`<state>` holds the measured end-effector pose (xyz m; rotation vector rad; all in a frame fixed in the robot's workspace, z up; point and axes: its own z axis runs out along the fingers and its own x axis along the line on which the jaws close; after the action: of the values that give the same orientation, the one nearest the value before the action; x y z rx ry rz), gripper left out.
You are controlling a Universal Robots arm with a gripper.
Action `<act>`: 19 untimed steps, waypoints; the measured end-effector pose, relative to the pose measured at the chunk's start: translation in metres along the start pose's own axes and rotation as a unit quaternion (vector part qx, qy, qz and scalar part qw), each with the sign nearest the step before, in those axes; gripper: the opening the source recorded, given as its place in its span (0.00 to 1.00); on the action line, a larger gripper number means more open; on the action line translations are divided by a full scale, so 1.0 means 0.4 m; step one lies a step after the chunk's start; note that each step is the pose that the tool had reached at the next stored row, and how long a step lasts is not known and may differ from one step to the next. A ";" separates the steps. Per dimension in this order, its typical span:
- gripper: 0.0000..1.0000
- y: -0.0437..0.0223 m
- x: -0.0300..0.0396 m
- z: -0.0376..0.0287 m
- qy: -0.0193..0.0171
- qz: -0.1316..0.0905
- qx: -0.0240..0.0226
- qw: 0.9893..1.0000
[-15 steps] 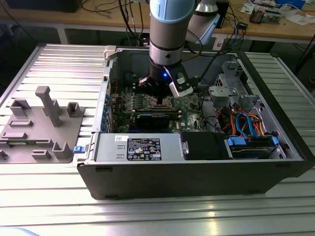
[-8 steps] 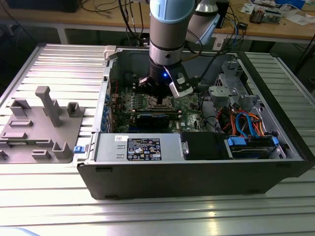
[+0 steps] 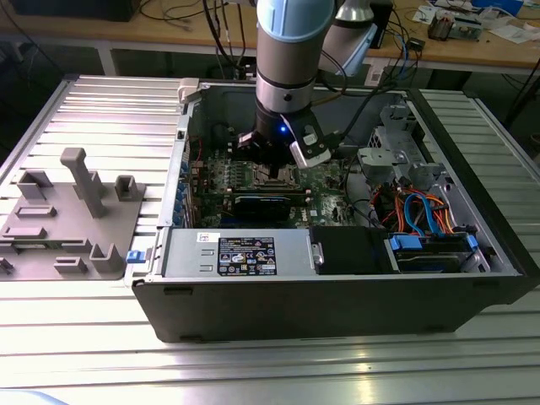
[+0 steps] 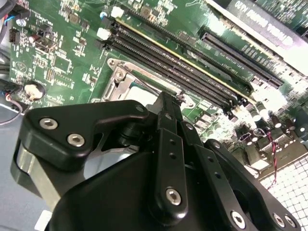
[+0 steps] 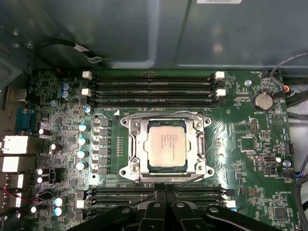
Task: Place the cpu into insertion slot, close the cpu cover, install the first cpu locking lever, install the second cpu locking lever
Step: 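Install the second cpu locking lever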
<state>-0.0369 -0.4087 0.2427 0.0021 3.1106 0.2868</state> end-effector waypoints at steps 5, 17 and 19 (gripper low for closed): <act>0.11 -0.015 0.002 -0.002 0.000 0.000 -0.004 1.000; 0.11 -0.022 0.022 0.013 0.000 0.000 -0.007 1.000; 0.11 -0.022 0.022 0.014 0.000 0.000 -0.007 1.000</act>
<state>-0.0456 -0.4163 0.2353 0.0024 3.1086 0.3082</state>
